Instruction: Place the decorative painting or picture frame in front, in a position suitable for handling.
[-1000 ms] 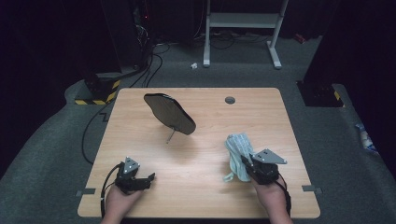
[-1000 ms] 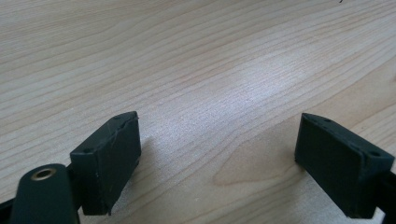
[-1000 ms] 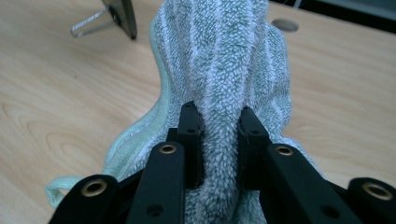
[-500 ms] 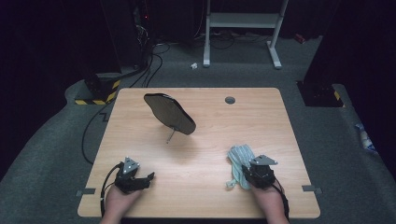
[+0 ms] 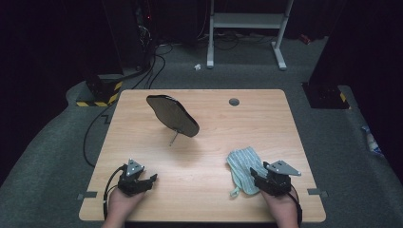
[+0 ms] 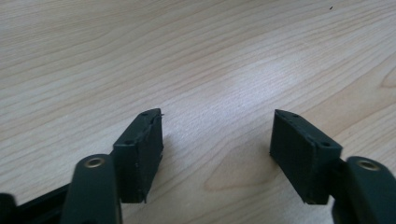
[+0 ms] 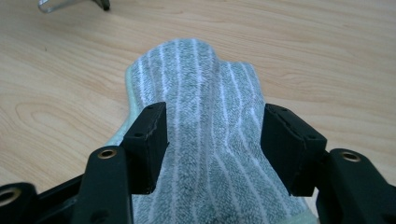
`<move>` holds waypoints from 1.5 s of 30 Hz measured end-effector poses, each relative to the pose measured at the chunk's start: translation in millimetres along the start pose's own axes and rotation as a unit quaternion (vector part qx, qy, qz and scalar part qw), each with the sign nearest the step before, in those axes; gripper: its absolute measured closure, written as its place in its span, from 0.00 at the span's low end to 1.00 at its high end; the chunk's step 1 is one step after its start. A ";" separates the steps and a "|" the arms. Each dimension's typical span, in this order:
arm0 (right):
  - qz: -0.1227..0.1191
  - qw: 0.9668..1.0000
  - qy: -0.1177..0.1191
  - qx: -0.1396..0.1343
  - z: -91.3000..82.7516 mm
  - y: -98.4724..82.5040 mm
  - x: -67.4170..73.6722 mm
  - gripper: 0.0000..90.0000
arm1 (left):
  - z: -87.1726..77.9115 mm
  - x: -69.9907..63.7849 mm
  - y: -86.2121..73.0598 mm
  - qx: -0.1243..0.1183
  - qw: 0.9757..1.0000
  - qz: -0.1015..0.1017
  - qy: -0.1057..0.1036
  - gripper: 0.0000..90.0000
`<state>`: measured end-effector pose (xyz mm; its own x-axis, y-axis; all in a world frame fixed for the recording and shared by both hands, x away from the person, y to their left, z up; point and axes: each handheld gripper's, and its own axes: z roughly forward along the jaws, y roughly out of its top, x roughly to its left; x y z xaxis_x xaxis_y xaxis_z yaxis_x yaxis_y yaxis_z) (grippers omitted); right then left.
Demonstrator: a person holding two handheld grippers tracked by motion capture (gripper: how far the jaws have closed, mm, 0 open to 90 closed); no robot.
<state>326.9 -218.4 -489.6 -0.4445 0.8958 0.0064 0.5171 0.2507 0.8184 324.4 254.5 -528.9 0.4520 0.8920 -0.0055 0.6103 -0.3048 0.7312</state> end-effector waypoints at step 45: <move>-0.014 1.000 0.027 -0.005 6.4 -8.1 5.2 0.52 | 98.1 -1.5 100.0 -0.006 1.000 -0.022 0.008 0.67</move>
<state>325.0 -213.5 -499.9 -0.4966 0.8679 0.0145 0.4975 0.2709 0.8241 448.6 190.0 -522.7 0.4151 0.9094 -0.0272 0.6218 -0.2617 0.7382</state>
